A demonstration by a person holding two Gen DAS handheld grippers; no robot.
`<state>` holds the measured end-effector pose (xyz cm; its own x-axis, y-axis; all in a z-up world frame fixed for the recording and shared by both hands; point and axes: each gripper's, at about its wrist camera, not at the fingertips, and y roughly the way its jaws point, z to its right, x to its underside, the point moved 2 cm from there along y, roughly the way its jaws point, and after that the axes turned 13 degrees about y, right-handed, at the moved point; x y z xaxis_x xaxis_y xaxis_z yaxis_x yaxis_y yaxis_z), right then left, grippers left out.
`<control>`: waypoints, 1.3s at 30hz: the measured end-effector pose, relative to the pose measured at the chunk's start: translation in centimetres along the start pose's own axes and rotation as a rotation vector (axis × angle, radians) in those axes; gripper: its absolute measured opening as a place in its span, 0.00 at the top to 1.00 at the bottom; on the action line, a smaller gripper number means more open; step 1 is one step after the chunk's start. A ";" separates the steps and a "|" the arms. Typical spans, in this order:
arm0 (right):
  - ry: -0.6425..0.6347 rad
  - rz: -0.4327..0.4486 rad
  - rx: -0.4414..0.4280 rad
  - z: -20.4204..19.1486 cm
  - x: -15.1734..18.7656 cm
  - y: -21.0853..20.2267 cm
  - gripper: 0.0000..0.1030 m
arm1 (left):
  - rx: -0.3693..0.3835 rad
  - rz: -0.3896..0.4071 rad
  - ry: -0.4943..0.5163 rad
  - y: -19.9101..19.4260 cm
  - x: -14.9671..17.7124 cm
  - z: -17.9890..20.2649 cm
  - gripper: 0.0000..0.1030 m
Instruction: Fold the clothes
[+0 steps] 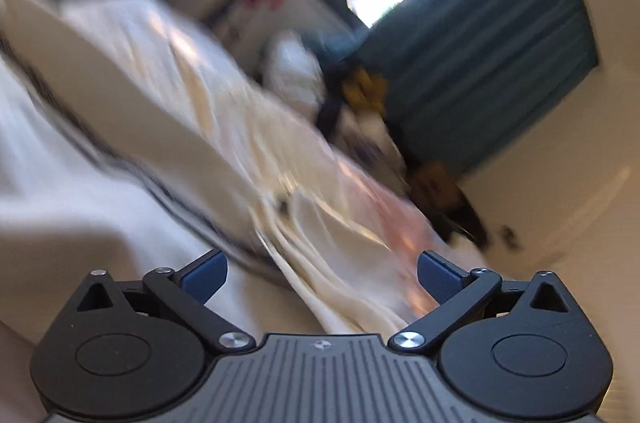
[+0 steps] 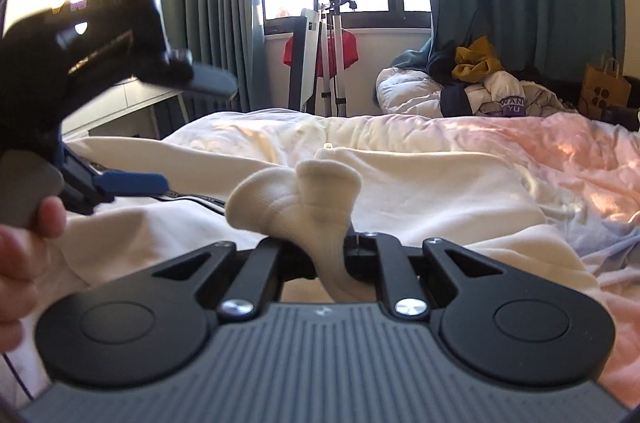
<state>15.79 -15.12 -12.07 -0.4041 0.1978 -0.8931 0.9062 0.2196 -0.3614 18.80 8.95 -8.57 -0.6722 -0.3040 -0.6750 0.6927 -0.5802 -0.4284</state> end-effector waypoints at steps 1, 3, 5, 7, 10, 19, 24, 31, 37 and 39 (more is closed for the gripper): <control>-0.006 -0.004 0.002 0.0 -0.1 0.2 0.88 | 0.023 -0.052 -0.033 0.9 0.4 -0.4 0.01; -0.012 -0.015 0.003 -0.1 -0.2 -0.3 0.88 | 0.044 -0.110 -0.112 2.6 1.2 -1.4 0.01; -0.022 -0.029 0.002 0.0 -0.1 -0.7 0.88 | 0.078 -0.142 -0.188 4.3 1.5 -2.4 0.01; -0.034 -0.045 0.000 0.0 0.0 -0.9 0.88 | 0.107 -0.167 -0.218 6.1 1.2 -3.0 0.01; -0.067 -0.058 -0.006 -0.3 0.3 -0.8 0.88 | 0.130 -0.164 -0.171 8.2 -0.2 -3.3 0.10; -0.136 -0.016 -0.038 -1.9 1.0 -0.8 0.88 | 0.049 -0.148 0.028 10.6 -3.4 -2.5 0.80; -0.134 0.040 -0.112 -3.1 0.8 0.1 0.88 | 0.027 -0.050 0.069 8.6 -5.1 -2.6 0.82; -0.126 -0.096 -0.134 -4.2 3.0 4.0 0.87 | -0.179 -0.154 0.131 10.1 -2.9 -6.0 0.82; -0.078 -0.168 -0.148 -3.6 3.3 4.7 0.85 | -0.208 -0.108 0.170 8.8 -2.4 -5.2 0.77; -0.083 -0.165 -0.142 -3.8 3.3 4.4 0.82 | -0.224 -0.075 0.181 7.9 -2.3 -4.6 0.70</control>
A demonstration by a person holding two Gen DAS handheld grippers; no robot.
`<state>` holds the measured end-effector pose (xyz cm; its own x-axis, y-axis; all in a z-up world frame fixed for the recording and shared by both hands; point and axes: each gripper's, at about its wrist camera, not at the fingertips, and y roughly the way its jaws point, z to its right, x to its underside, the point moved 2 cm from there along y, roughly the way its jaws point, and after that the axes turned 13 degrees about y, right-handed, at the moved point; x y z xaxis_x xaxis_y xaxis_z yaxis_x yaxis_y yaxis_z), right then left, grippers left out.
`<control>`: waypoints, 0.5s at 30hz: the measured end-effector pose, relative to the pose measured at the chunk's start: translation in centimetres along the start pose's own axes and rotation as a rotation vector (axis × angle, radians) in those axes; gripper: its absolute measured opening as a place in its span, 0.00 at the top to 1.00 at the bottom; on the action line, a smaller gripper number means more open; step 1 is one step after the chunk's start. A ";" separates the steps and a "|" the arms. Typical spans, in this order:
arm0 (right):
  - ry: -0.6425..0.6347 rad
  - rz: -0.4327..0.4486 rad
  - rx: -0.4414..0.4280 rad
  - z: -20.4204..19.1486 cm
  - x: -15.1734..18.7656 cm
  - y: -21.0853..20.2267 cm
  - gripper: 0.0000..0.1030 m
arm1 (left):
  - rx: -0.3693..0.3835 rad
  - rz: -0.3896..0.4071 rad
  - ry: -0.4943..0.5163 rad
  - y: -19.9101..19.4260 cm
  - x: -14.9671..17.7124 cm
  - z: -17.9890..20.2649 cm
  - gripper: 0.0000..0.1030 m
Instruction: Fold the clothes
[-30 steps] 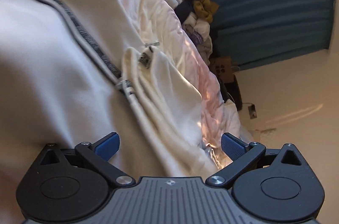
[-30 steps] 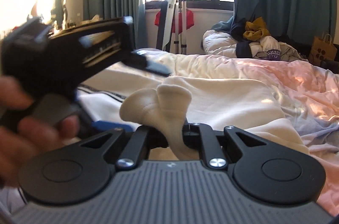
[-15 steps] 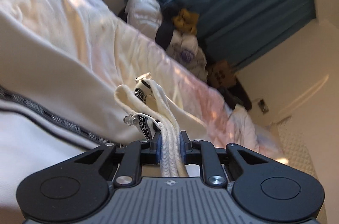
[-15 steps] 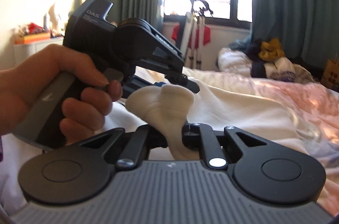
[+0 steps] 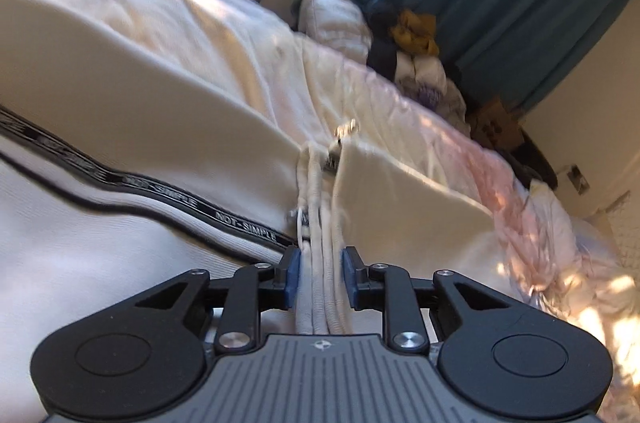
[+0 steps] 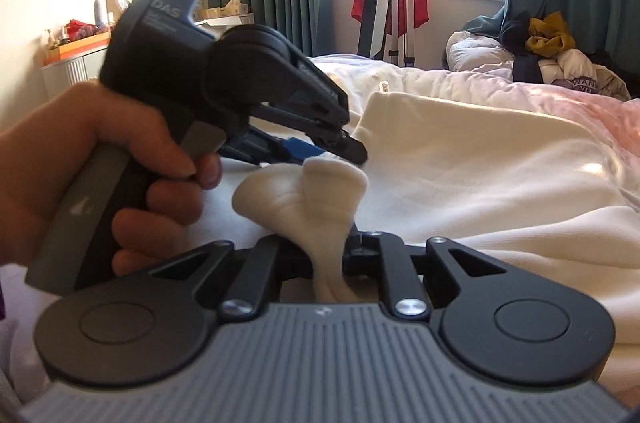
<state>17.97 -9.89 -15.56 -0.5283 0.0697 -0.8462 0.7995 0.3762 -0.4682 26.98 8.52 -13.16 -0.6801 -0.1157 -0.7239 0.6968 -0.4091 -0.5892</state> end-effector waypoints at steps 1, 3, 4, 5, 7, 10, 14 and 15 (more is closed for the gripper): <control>-0.005 -0.004 0.008 -0.2 0.1 0.0 0.82 | -0.006 0.009 0.000 -0.7 0.1 0.1 0.64; -0.013 -0.012 0.023 -0.4 0.1 0.1 0.80 | -0.036 0.015 0.007 -2.9 0.4 0.2 0.61; -0.013 -0.014 0.024 -0.5 0.0 0.1 0.79 | -0.048 0.019 0.013 -4.2 0.6 0.3 0.54; -0.008 -0.016 0.024 -0.5 -0.1 -0.1 0.77 | -0.059 0.024 0.009 -5.6 0.7 0.2 0.43; 0.014 -0.018 0.017 -0.2 -0.3 -0.6 0.69 | -0.095 0.031 -0.022 -8.3 0.8 -0.2 0.33; 0.074 -0.006 -0.019 0.2 -0.8 -2.0 0.40 | -0.152 0.051 -0.080 -12.5 1.0 -1.2 0.17; 0.158 0.002 -0.066 0.9 -1.7 -4.1 0.25 | -0.206 0.101 -0.157 -17.8 1.7 -3.2 0.02; 0.182 0.002 -0.070 1.1 -2.0 -4.7 0.25 | -0.210 0.110 -0.174 -18.8 2.0 -3.9 0.02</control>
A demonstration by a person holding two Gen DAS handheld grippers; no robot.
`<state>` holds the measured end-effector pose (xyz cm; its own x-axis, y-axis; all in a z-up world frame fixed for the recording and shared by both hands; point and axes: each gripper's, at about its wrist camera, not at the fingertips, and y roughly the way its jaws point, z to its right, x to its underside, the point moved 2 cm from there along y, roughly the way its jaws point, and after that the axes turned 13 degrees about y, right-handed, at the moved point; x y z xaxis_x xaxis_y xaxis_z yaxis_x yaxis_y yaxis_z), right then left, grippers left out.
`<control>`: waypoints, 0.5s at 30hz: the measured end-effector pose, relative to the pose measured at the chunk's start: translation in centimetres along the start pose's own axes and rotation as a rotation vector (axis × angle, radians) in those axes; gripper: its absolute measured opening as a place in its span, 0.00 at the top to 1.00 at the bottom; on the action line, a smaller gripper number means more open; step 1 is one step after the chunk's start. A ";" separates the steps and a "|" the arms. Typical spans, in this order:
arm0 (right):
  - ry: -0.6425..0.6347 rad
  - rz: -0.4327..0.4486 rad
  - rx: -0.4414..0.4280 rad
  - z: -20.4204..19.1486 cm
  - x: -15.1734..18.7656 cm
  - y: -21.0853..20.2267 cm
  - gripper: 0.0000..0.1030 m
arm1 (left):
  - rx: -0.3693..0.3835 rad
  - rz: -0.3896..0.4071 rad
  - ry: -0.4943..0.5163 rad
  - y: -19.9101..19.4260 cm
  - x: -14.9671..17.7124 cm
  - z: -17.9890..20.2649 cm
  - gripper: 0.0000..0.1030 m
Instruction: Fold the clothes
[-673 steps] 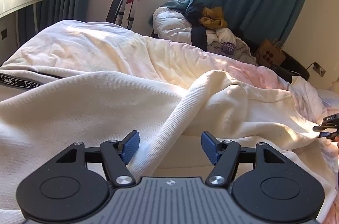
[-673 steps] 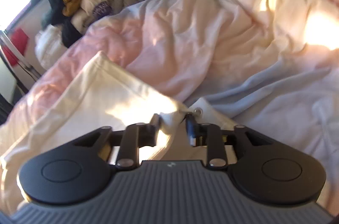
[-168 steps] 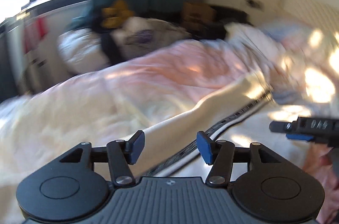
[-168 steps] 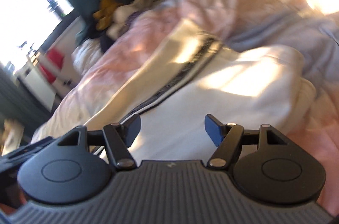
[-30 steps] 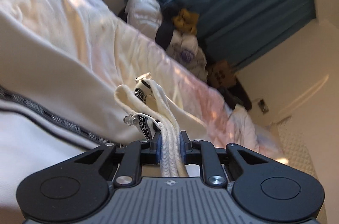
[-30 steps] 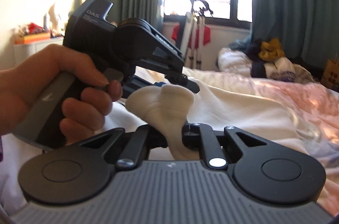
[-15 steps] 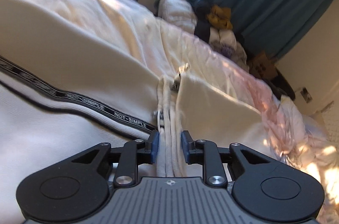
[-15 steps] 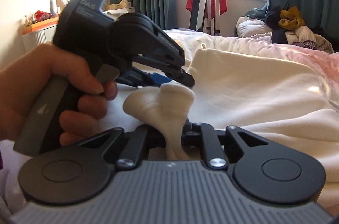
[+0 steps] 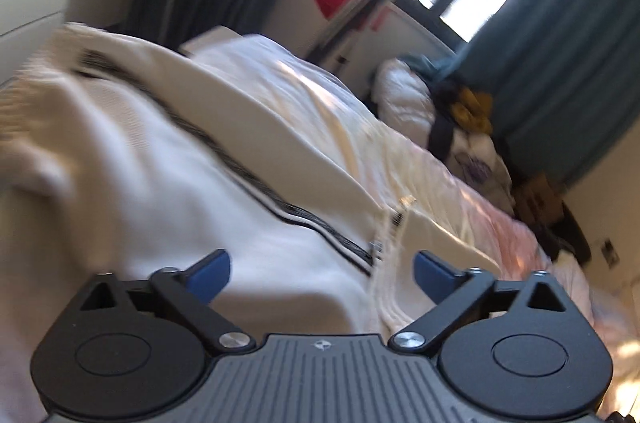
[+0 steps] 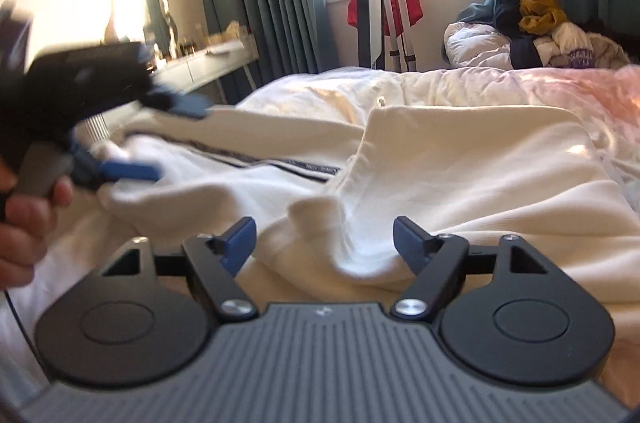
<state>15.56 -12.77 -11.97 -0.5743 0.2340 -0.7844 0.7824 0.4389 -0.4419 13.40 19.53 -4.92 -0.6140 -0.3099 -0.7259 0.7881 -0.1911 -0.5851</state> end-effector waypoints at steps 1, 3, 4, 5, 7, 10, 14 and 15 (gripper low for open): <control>0.022 0.005 -0.003 0.1 -0.3 -0.7 0.25 | -0.005 0.008 -0.019 -0.7 0.2 -0.9 0.01; 0.048 0.045 0.004 0.1 -1.0 -2.6 0.25 | -0.026 0.020 -0.089 -1.7 0.8 -3.0 0.00; 0.057 0.064 0.007 0.2 -1.4 -3.5 0.25 | -0.035 0.015 -0.134 -1.8 1.0 -3.9 0.00; 0.055 0.084 0.006 0.4 -1.8 -4.0 0.25 | -0.036 0.001 -0.182 -1.6 1.0 -4.7 0.00; 0.050 0.114 0.023 0.9 -2.4 -4.3 0.25 | -0.019 -0.004 -0.267 -1.1 1.0 -5.9 0.00; 0.033 0.145 0.074 2.1 -3.0 -4.0 0.25 | -0.010 -0.006 -0.352 -0.5 1.0 -7.4 0.00; 0.034 0.145 0.175 4.2 -3.2 -2.2 0.25 | -0.017 -0.014 -0.420 -0.3 1.6 -9.2 0.00; 0.041 0.141 0.199 4.8 -3.1 -1.6 0.25 | -0.013 -0.012 -0.450 -0.3 1.8 -9.6 0.00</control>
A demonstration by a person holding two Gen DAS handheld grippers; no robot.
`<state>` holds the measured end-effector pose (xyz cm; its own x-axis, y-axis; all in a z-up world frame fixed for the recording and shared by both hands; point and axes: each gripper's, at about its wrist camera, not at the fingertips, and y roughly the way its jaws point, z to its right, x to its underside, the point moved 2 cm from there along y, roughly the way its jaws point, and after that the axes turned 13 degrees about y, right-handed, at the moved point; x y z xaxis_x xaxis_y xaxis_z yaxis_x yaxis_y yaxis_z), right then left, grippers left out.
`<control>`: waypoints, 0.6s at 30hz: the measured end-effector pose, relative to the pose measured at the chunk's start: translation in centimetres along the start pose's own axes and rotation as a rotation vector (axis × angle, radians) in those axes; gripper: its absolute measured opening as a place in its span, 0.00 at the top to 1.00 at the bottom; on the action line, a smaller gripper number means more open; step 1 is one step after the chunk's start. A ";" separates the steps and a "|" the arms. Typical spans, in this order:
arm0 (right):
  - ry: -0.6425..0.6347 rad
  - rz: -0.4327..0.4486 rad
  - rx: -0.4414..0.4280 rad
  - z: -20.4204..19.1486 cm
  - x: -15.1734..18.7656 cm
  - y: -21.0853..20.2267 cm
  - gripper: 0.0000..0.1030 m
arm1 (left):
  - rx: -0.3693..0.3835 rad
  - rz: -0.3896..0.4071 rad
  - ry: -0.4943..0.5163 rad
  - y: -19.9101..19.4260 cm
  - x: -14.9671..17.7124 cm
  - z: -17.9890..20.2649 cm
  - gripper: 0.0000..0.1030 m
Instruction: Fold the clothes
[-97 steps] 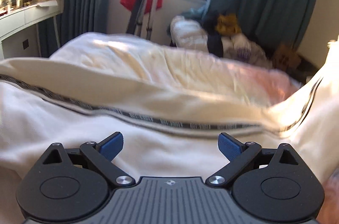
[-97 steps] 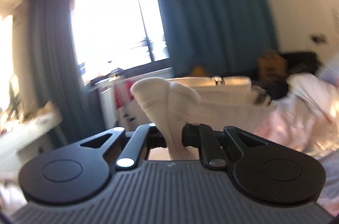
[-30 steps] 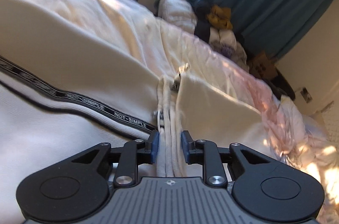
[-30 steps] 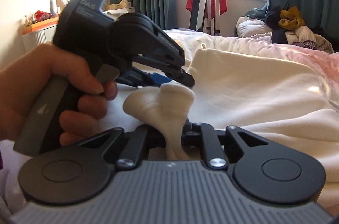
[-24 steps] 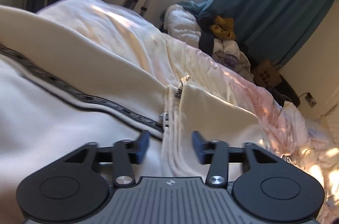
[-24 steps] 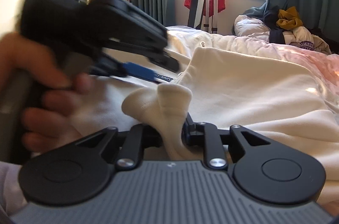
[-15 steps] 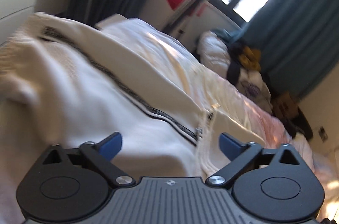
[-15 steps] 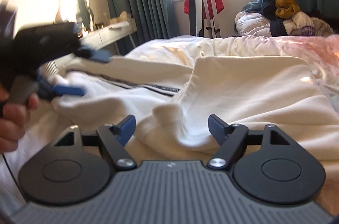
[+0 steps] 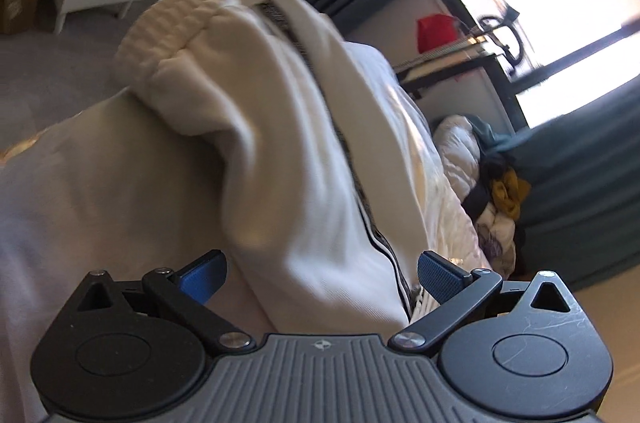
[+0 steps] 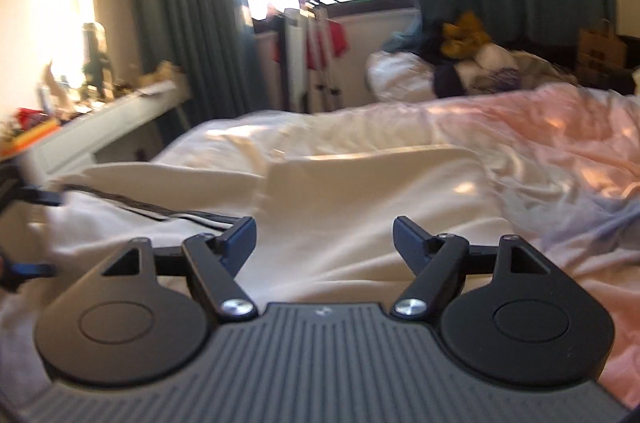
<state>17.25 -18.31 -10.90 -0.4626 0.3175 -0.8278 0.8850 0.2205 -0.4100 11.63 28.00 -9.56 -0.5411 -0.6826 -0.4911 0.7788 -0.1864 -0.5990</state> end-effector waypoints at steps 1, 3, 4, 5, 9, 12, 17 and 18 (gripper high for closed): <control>0.007 -0.005 0.022 0.4 0.2 0.7 0.25 | 0.009 0.001 -0.033 0.1 0.0 -0.5 0.00; 0.029 -0.027 0.066 1.2 0.9 2.3 0.25 | 0.028 0.001 -0.091 0.3 0.0 -1.4 0.00; 0.045 -0.063 0.090 1.7 1.6 3.3 0.25 | 0.040 0.001 -0.109 0.4 0.0 -1.7 0.00; 0.061 -0.100 0.115 2.3 2.2 4.2 0.25 | 0.051 0.002 -0.127 0.5 0.0 -2.0 0.00; 0.047 -0.125 0.155 2.5 3.7 5.3 0.25 | 0.072 0.002 -0.180 1.7 -0.2 -2.8 0.00; 0.064 -0.120 0.149 2.1 3.7 4.9 0.24 | 0.053 0.028 -0.181 2.8 -0.9 -3.1 0.01; 0.111 -0.039 0.104 1.7 2.7 3.0 0.25 | -0.028 0.135 -0.154 3.7 -2.5 -3.7 0.06; 0.111 -0.025 0.093 1.5 2.5 2.7 0.25 | -0.041 0.154 -0.131 3.8 -2.9 -3.7 0.06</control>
<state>18.57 -18.33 -14.66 -0.4826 0.4140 -0.7718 0.8720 0.1446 -0.4677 14.99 31.93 -12.78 -0.3685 -0.7876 -0.4939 0.8342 -0.0457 -0.5496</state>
